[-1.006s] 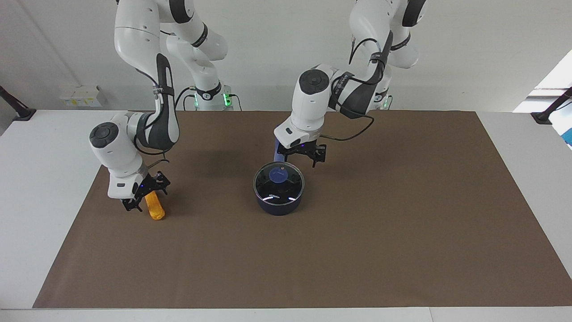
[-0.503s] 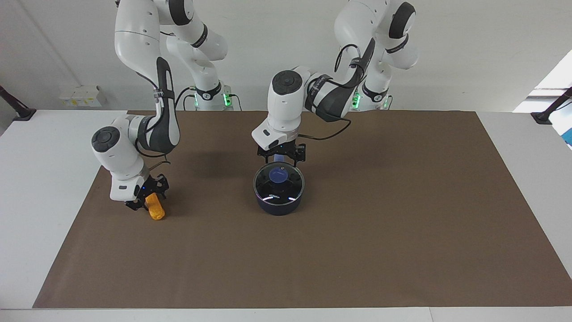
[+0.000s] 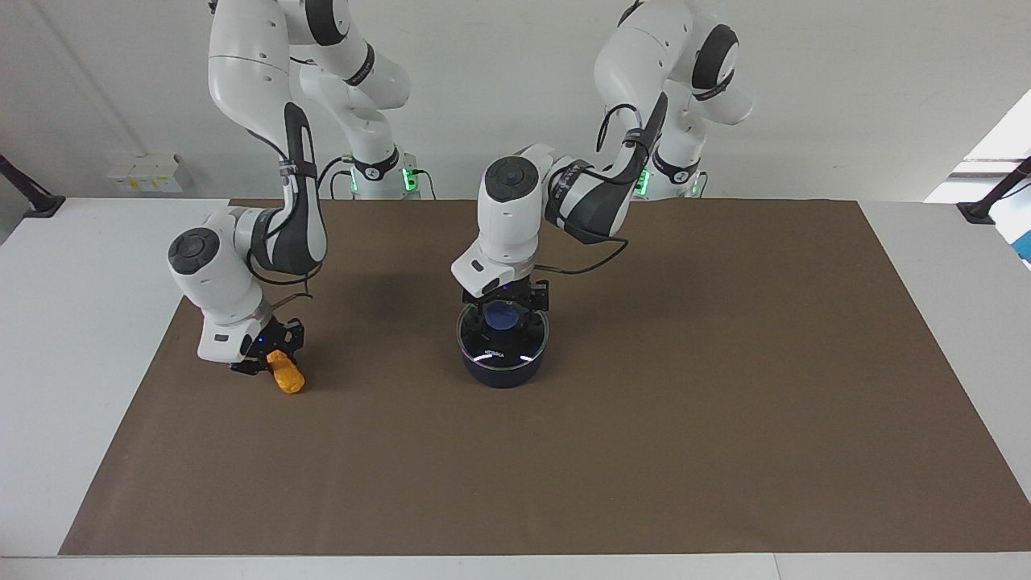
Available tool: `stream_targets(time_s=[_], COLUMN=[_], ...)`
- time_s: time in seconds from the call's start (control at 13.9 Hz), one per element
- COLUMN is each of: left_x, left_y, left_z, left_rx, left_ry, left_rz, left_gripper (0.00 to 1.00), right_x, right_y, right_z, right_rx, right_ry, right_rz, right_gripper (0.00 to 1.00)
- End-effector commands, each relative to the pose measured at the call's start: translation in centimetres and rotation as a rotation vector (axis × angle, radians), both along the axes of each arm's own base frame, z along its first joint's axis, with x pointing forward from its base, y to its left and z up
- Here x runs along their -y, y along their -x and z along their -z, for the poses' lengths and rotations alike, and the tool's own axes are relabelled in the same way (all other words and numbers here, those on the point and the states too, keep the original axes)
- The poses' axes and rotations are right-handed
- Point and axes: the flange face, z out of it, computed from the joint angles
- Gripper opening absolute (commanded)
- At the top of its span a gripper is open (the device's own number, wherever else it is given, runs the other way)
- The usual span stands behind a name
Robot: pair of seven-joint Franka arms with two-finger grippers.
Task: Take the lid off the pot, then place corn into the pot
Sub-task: 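Grasp the glass lid with the left gripper while the right gripper grasps the corn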
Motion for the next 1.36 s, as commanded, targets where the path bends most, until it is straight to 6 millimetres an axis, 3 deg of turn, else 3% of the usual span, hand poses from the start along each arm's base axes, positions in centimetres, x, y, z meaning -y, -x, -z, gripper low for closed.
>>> stream_targets(time_s=[0.0,0.57,0.65,0.72,0.79,0.86,1.08,1.29], left_x=[0.5,0.8,0.9,0.9,0.9,0.9,0.7,0.2], left_y=[-0.5,-0.6,-0.5,-0.5,-0.5,-0.5,-0.6,-0.7], left_z=[-0.4,-0.3,-0.3,-0.3,-0.3,-0.2,-0.6,-2.8], left_rx=[0.022,0.06,0.059,0.059,0.059,0.056,0.059,0.073], left_ry=[0.001,0.002,0.004,0.004,0.004,0.002,0.008,0.023], left_rz=[-0.011,-0.001,0.0,0.0,0.0,0.002,-0.004,-0.039], left_gripper=[1.0,0.99,0.72,0.34,0.07,0.0,0.0,0.0], right_x=[0.0,0.0,0.0,0.0,0.0,0.0,0.0,-0.2], right_y=[-0.2,-0.1,-0.2,-0.1,-0.1,-0.1,-0.3,-0.6], right_z=[-0.2,-0.2,-0.2,-0.2,-0.1,-0.2,-1.9,-6.8], right_rx=[0.003,0.003,0.005,0.003,0.002,0.003,0.0,-0.042], right_ry=[-0.004,-0.006,-0.005,-0.006,-0.006,-0.006,-0.006,-0.012], right_rz=[0.022,0.031,0.031,0.031,0.032,0.035,0.037,0.065], right_gripper=[0.0,0.0,0.0,0.0,0.0,0.0,0.0,0.0])
